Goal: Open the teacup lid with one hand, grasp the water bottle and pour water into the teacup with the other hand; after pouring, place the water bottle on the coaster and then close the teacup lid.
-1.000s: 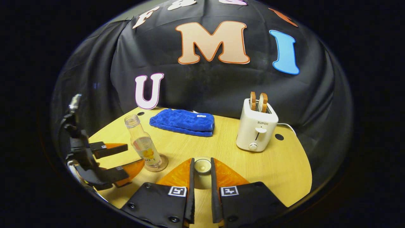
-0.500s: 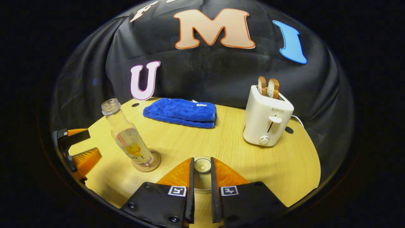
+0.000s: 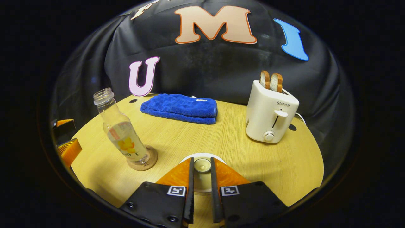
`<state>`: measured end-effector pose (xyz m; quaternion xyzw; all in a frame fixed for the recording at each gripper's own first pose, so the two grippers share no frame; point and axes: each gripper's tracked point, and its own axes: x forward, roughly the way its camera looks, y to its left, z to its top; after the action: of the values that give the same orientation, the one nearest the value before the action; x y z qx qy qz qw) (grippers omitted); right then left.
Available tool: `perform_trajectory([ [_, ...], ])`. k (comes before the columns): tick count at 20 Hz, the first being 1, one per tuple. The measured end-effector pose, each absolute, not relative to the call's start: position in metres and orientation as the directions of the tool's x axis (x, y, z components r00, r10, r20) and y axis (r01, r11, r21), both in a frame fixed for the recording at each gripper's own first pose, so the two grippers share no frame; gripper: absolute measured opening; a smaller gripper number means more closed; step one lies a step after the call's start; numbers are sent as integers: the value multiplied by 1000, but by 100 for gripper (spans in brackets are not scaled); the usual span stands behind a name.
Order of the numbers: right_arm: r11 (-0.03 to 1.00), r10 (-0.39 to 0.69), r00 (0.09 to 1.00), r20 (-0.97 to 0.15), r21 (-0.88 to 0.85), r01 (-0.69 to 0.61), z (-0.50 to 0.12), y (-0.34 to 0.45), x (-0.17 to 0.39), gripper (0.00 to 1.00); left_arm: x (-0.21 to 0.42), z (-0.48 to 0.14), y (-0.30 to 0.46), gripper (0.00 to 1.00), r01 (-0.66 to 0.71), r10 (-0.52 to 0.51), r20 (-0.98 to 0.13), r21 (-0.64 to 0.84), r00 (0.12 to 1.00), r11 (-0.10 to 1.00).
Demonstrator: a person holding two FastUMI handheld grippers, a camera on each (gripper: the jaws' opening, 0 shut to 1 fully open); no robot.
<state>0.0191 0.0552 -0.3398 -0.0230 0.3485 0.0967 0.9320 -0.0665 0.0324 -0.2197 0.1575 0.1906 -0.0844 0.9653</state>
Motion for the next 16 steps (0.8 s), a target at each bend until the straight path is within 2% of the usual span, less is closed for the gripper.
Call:
perform_trajectory([
  [2, 979, 159, 739, -655, 10, -202, -337, 51, 16, 34, -66, -211, 30, 96, 216, -103, -385, 262, 917, 941],
  [3, 979, 175, 749, -639, 33, -201, -332, 54, 16, 35, -64, -205, 29, 96, 214, -107, -374, 258, 921, 942],
  [7, 982, 167, 823, -543, 19, -187, -285, 50, 14, 100, -57, -177, 21, 96, 194, -114, -316, 236, 942, 952],
  [9, 983, 163, 851, -499, 12, -181, -260, 48, 7, 99, -51, -158, 15, 96, 188, -123, -281, 214, 952, 959],
  [10, 985, 157, 867, -474, 15, -170, -247, 47, 3, 95, -50, -149, 13, 96, 185, -127, -263, 207, 956, 961],
  [15, 994, 105, 939, -328, 52, -93, -180, 39, -18, 95, -50, -117, 2, 96, 174, -139, -182, 194, 973, 965],
  [16, 995, 93, 950, -297, 61, -78, -167, 38, -22, 99, -51, -112, 0, 96, 170, -139, -168, 187, 976, 968],
])
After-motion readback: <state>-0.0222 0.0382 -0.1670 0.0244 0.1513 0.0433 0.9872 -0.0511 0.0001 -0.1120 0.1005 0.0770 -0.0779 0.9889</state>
